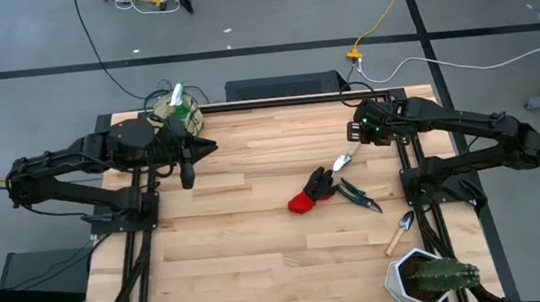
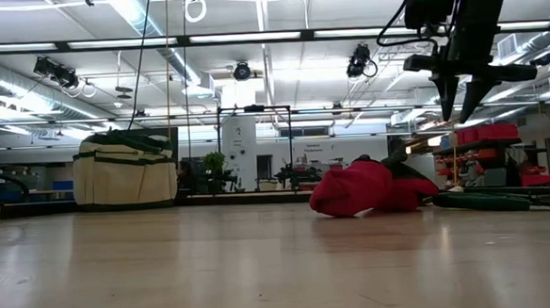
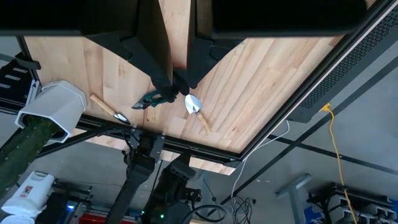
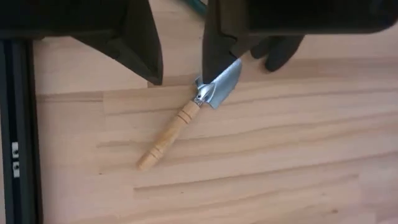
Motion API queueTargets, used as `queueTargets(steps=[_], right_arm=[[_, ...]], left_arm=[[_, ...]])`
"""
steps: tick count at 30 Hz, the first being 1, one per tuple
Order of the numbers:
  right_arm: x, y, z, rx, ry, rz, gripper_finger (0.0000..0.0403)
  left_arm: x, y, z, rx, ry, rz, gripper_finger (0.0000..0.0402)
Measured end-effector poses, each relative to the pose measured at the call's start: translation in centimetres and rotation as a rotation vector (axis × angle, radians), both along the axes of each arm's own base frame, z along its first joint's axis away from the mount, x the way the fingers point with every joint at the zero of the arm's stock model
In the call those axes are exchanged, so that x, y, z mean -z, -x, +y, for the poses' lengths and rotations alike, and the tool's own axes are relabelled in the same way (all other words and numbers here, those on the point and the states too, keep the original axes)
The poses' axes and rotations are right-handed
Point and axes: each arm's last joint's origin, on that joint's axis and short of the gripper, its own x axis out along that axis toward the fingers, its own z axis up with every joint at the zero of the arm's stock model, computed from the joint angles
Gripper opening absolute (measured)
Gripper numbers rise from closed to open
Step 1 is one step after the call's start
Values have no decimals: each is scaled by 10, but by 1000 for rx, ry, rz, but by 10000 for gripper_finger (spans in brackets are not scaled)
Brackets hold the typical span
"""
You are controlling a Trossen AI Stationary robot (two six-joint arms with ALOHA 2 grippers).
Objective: Pick & Place Garden tools in Gardening bag
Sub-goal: Put the top trowel into the gardening bag
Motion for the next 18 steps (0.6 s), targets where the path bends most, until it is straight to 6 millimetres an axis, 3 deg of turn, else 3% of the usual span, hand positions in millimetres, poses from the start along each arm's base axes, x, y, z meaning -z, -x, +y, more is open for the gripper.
queueTargets(steps=[10, 18], right_arm=[[8, -7, -4, 53, -13, 40, 224], [22, -16, -11, 76, -41, 110, 271]], left_arm=[[0, 0, 0, 0, 0, 0, 53], [0, 0, 0, 0, 1, 0, 53]])
